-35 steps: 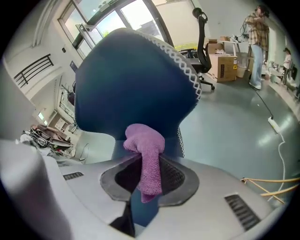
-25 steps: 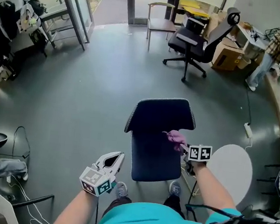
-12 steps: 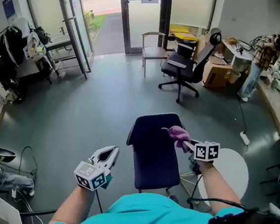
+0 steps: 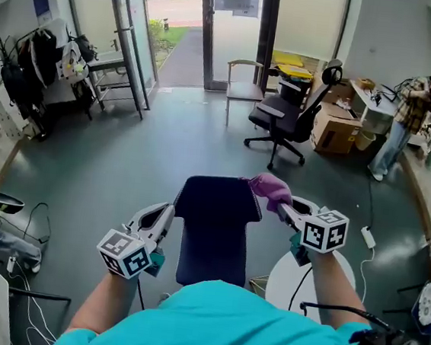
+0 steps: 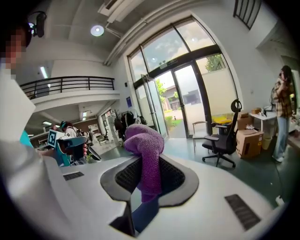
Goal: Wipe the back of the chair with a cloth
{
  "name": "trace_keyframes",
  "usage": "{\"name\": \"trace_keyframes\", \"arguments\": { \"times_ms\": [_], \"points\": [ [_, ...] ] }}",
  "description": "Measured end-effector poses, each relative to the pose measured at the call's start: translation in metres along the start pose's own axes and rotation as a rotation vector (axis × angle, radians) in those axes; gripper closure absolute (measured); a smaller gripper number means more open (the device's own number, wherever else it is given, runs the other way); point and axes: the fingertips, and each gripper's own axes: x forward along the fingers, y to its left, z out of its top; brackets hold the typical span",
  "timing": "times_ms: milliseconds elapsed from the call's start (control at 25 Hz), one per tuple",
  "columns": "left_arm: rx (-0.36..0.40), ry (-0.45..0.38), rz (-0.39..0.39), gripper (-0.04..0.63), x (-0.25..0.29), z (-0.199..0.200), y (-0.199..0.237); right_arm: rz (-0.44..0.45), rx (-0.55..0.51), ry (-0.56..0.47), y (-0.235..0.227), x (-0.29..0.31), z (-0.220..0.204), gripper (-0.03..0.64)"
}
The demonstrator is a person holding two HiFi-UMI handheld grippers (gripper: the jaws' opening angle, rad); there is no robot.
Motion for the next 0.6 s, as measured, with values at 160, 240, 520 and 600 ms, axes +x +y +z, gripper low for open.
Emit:
{"name": "trace_keyframes", "arguments": {
  "times_ms": [160, 240, 520, 600],
  "points": [
    [-0.004, -0.04, -0.027, 0.6, 0.012, 0.017, -0.036, 0.047, -0.035, -0.05, 0.009, -0.023, 0.015, 0.529],
    [0.009, -0.05, -0.051, 0.6, 0.009, 0.026, -0.038, 0.053, -0.044, -0.084, 0.021, -0.026, 0.021, 0.529],
    [0.107, -0.053, -0.12, 0.6, -0.002, 0.061, -0.02, -0.006, -0.056, -0.211, 0.053, -0.03, 0.048, 0.529],
    [0.096, -0.061, -0.127, 0.6, -0.002, 0.063, -0.017, -0.021, -0.066, -0.208, 0.054, -0.028, 0.046, 0.529]
  ]
}}
